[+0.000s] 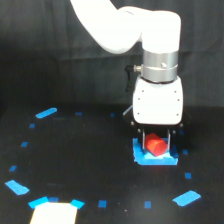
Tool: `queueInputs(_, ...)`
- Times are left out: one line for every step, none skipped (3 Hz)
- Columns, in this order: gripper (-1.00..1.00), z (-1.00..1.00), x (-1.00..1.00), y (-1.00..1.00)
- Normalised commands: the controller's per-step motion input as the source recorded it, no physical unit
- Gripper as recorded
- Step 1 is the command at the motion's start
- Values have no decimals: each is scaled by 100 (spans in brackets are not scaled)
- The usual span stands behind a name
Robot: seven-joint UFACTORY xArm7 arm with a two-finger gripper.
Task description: Pick up the red object from the table
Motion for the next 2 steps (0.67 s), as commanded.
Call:
queueInputs(-100, 16, 39, 7)
queueInputs(-100, 41, -4, 95)
